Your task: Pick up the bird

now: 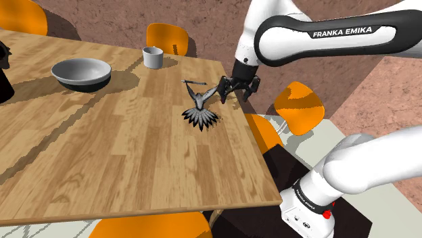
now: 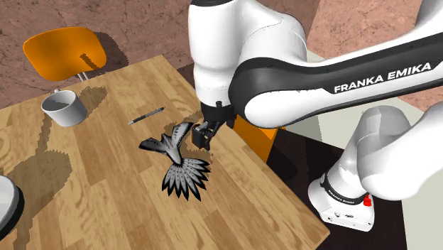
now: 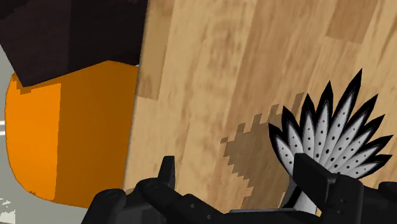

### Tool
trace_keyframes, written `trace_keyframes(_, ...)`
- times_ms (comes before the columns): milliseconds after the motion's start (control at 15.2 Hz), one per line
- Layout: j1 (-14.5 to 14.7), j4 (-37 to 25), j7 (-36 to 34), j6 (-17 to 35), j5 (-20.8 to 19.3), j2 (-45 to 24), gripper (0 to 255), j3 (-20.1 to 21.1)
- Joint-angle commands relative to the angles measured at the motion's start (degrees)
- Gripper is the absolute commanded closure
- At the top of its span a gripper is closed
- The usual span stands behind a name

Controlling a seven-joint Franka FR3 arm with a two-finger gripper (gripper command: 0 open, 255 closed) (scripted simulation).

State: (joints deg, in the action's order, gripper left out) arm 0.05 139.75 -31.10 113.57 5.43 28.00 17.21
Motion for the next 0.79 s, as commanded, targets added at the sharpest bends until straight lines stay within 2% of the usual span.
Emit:
trace_keyframes(0,-0.85,-1.97,-5.69,3.14,-0.59,-3.56,0,2.7)
trace_keyframes(264,-3.07,-7.1,-17.25,8.12,-4.23,-11.45,0,7.73)
trace_keyframes(462,-4.76,-12.01,-26.69,10.65,-9.05,-17.99,0,11.04)
trace_keyframes(726,-4.99,-11.62,-29.34,13.25,-10.92,-20.31,0,11.7)
